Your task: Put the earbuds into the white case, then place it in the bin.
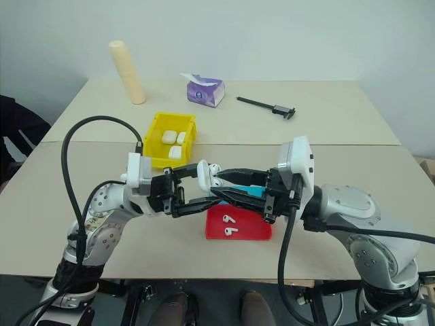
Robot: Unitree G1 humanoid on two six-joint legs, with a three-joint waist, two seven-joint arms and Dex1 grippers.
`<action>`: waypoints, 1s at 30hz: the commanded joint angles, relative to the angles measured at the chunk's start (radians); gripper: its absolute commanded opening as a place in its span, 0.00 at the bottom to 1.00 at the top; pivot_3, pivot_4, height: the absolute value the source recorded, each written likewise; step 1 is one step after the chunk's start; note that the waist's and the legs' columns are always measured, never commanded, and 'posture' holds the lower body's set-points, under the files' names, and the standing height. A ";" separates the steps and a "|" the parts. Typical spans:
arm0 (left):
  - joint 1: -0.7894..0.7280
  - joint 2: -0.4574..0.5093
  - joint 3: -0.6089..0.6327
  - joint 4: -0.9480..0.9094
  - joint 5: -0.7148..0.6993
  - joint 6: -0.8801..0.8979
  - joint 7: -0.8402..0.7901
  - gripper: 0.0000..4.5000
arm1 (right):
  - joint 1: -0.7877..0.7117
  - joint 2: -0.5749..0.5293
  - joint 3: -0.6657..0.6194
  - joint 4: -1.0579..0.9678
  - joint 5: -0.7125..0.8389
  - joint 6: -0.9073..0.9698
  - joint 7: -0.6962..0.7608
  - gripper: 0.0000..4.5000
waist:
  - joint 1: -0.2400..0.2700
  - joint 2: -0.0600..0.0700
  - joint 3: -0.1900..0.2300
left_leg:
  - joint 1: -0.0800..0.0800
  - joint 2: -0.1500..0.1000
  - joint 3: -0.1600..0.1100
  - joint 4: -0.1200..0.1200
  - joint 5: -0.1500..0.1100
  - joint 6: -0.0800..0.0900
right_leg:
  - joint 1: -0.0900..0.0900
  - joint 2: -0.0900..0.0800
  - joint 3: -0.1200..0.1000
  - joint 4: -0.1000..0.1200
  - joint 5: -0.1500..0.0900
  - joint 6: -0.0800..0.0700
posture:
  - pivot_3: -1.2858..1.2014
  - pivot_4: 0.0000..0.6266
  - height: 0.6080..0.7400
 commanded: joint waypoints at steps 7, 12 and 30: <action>-0.064 -0.031 -0.046 0.108 0.081 -0.086 -0.042 0.61 | -0.168 -0.139 -0.056 0.037 -0.006 -0.013 0.026 0.34 | -0.003 0.000 0.000 | 0.001 0.000 0.000 0.000 0.000 0.000 | 0.000 0.000 0.001 0.001 0.000 0.000 | 0.52 0.24 1.00; -0.097 -0.049 -0.092 0.154 0.143 -0.109 -0.046 0.61 | -0.235 -0.182 0.050 0.031 -0.095 -0.033 0.080 0.00 | -0.001 0.000 0.000 | -0.002 0.000 0.000 0.000 0.000 0.000 | 0.000 0.001 0.000 -0.003 0.000 0.000 | 0.52 0.24 1.00; -0.147 -0.073 -0.114 0.172 0.229 -0.134 -0.025 0.61 | -0.302 -0.231 0.305 0.069 -0.501 -0.183 0.196 0.00 | 0.001 0.000 0.000 | -0.005 0.000 0.000 0.001 -0.001 0.001 | -0.002 0.000 0.000 -0.006 0.002 0.003 | 0.52 0.24 1.00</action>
